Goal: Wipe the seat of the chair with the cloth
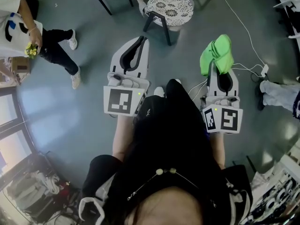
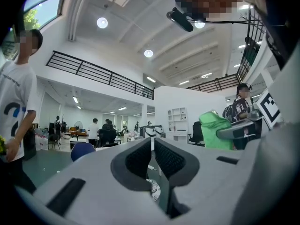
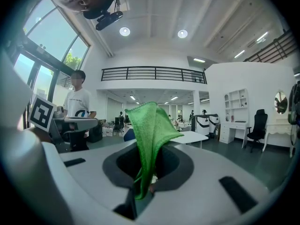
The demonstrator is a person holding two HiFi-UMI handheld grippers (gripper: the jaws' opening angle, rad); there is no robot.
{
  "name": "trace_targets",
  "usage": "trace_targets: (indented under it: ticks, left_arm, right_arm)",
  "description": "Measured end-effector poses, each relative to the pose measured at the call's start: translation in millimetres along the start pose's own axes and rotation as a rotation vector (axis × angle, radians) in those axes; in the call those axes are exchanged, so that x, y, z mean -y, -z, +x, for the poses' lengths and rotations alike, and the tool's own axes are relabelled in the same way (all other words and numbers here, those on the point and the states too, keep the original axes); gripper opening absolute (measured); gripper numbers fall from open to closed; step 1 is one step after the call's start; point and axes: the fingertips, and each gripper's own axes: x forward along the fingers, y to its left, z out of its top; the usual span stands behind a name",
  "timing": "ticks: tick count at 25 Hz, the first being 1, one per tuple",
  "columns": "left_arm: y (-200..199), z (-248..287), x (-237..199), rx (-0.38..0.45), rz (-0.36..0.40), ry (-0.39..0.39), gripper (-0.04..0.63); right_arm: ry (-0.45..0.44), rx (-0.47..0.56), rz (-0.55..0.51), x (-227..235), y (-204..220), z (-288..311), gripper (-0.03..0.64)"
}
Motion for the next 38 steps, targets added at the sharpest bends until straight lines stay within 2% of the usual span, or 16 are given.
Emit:
trace_targets:
  ticks: [7,13,22,28,33,38]
  left_arm:
    - [-0.6,14.1,-18.8,-0.001,0.008,-0.013,0.025]
    - [9.3,51.8,-33.8,-0.008,0.011,-0.028,0.025]
    - [24.7,183.0,-89.0,0.005,0.025,-0.077,0.025]
    - [32.4,285.3,-121.0,0.019,0.015,-0.129,0.025]
    - [46.7,327.2,-138.8,0.003,0.011,-0.174,0.025]
    - [66.8,343.5,-156.4,-0.026,-0.015,-0.197,0.025]
  right_arm:
    - [-0.007,0.01,0.006,2.1,-5.9,27.5,0.044]
    - [-0.017,-0.001,0.009,24.0,-0.6,71.8,0.044]
    - [-0.049,-0.077,-0.006,95.0,16.7,214.0,0.046]
    - [-0.132,-0.163,-0.04,133.4,32.3,316.8,0.046]
    - [-0.209,-0.196,-0.102,146.1,39.9,372.5,0.046]
    - [-0.251,-0.234,-0.11,148.2,55.0,405.3,0.046]
